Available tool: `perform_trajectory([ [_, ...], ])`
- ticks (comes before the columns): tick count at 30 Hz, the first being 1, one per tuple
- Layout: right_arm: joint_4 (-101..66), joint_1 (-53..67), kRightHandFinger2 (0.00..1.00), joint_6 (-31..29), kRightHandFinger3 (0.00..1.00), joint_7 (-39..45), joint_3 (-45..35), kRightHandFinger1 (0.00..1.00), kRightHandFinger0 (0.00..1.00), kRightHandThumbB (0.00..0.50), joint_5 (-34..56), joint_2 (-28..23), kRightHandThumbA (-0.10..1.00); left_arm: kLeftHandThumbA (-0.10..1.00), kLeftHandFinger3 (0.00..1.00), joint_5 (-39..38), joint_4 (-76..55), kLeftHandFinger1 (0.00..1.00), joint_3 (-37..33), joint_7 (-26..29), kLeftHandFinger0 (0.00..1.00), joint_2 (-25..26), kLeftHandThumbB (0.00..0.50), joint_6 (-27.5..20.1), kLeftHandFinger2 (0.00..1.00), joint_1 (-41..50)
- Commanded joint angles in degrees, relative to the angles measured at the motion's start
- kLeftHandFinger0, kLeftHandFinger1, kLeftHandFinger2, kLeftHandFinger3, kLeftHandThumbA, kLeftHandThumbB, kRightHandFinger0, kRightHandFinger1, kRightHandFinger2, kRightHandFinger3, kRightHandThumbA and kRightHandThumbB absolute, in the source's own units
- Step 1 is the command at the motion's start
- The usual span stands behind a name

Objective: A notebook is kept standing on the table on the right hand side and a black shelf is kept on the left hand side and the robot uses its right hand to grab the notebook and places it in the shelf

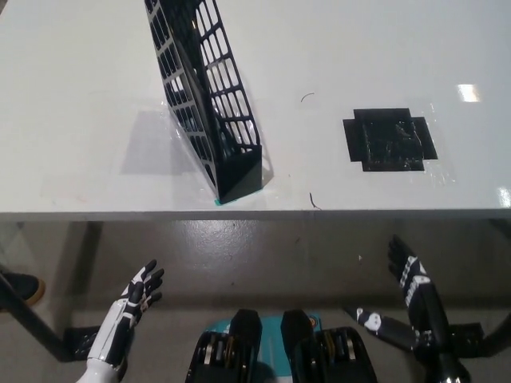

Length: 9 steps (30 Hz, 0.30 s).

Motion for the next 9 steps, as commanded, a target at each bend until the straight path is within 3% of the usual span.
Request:
perform_trajectory([
  [1, -0.7, -0.4, 1.0, -3.5, 1.0, 2.5, -0.8, 1.0, 1.0, 0.294, 2.0, 0.5, 1.0, 1.0, 1.0, 0.0, -1.0, 1.0, 0.6, 0.8, 1.0, 0.2, 0.114, -2.8, 1.0, -1.3],
  [5, -0.9, -0.1, 1.0, -3.1, 1.0, 3.1, -1.0, 1.0, 1.0, 0.271, 2.1, 0.5, 1.0, 1.0, 1.0, -0.9, -1.1, 1.0, 0.7, 0.3, 1.0, 0.2, 0.126, -2.3, 1.0, -1.3],
  [9, -0.4, -0.5, 1.0, -3.8, 1.0, 3.4, -1.1, 1.0, 1.0, 0.307, 2.2, 0.5, 1.0, 1.0, 1.0, -0.5, -1.1, 1.0, 0.8, 0.7, 1.0, 0.1, 0.137, -2.1, 1.0, -1.3],
])
